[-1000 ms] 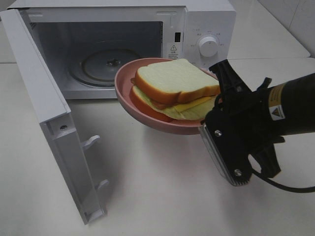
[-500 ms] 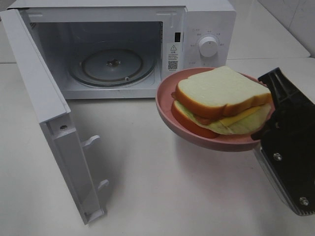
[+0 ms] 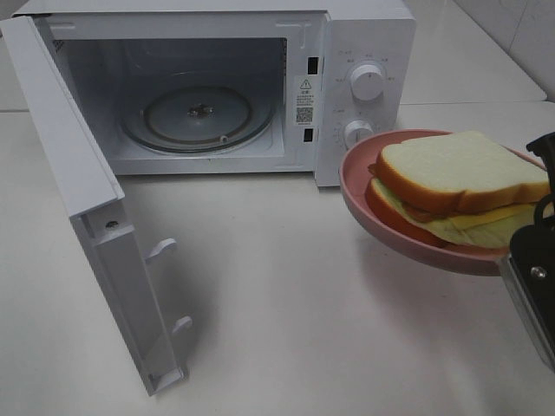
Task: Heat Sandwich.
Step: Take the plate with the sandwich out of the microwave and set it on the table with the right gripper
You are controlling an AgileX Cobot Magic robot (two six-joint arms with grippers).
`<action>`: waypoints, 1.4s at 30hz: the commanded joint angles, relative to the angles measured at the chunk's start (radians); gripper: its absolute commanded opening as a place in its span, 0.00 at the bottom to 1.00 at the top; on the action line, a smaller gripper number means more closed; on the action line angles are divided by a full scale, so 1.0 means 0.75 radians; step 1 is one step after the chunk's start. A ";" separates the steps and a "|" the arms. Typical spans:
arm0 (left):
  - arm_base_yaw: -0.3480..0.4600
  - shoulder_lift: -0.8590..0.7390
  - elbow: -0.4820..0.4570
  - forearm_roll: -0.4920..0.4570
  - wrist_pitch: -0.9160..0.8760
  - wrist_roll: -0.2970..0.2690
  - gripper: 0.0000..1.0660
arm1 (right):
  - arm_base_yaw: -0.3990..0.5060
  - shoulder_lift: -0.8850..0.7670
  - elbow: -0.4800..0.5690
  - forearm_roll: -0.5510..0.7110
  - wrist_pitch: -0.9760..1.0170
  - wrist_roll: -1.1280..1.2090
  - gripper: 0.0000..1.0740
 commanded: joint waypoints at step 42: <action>-0.007 -0.028 0.003 -0.003 -0.012 -0.004 0.95 | -0.007 0.089 -0.009 -0.431 0.553 1.243 0.05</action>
